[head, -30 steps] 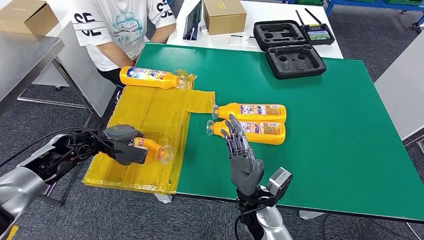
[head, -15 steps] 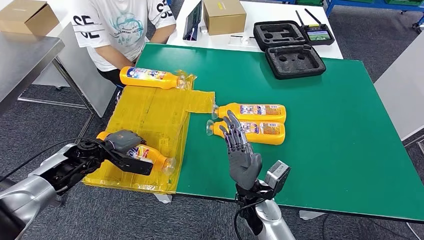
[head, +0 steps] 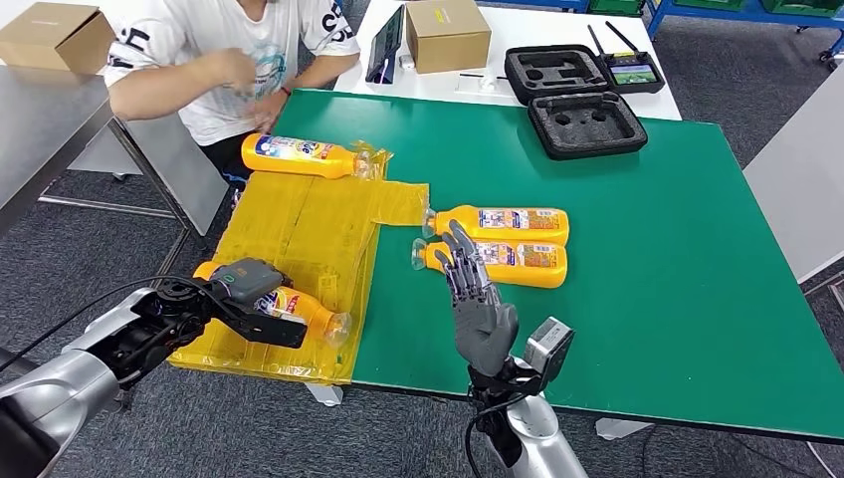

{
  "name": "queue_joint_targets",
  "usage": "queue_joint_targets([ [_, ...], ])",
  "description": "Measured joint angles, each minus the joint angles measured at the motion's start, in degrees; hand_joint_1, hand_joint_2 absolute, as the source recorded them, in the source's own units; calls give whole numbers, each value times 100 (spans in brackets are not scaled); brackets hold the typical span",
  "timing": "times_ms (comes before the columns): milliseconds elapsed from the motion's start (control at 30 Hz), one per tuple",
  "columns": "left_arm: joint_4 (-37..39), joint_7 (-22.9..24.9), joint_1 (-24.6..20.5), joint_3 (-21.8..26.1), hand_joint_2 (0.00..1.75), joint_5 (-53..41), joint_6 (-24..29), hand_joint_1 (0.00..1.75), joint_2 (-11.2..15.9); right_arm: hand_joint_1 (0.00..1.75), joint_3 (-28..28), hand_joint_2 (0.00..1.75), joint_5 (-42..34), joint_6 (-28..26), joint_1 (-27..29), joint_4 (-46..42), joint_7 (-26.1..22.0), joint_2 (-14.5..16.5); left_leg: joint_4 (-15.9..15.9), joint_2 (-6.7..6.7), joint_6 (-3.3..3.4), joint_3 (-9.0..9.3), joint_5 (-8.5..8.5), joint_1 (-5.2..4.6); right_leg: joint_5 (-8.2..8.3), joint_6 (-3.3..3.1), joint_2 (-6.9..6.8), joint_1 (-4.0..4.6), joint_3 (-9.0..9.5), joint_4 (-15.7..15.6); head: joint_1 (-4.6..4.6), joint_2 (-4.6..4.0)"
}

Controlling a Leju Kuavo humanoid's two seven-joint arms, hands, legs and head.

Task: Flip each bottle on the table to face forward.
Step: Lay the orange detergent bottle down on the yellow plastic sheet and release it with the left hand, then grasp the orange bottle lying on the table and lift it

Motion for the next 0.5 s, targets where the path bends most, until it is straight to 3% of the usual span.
queue_joint_targets([
  [67, 25, -1, -2, 9, 175, -78, -7, 110, -18, 0, 9, 0, -4, 0, -16, 16, 4, 4, 0, 0, 0, 2, 0, 0, 0, 0, 0, 0, 2, 0, 0, 0],
  [133, 67, -3, -11, 21, 175, -142, -18, 45, -43, 0, 14, 0, -10, 0, -40, 43, 18, 15, 0, -1, 0, 5, 0, 0, 0, 0, -1, 0, 3, 0, -1, 0],
  [167, 87, -5, -17, 26, 175, -157, -28, 19, -58, 0, 14, 0, -13, 0, -56, 59, 28, 24, 0, -1, 0, 6, 0, 0, 0, 0, -1, 0, 4, 0, -1, 0],
  [200, 112, -10, -25, 28, 175, -168, -40, 4, -75, 0, 15, 0, -15, 0, -72, 75, 37, 32, 0, -2, 0, 8, 0, 0, 0, 0, -2, 0, 6, 0, -1, 0],
  [233, 137, -18, -33, 33, 175, -171, -54, 0, -96, 0, 16, 0, -17, 0, -92, 95, 46, 40, 0, -3, -1, 10, 1, 0, 0, -1, -3, 0, 7, 0, -1, 0],
  [367, 306, -126, -90, 75, 0, -96, -205, 0, -220, 0, 18, 0, -43, -4, -183, 177, 64, 67, -1, -6, -4, 22, 3, 0, 0, -1, -4, 0, 19, 0, 0, -1],
  [500, 545, -436, -180, 137, 0, 265, -616, 0, -362, 0, 21, 0, -101, -25, -270, 260, 97, 90, -1, -5, -2, 27, 6, 0, 1, -2, -4, 0, 25, 0, 1, 0],
])
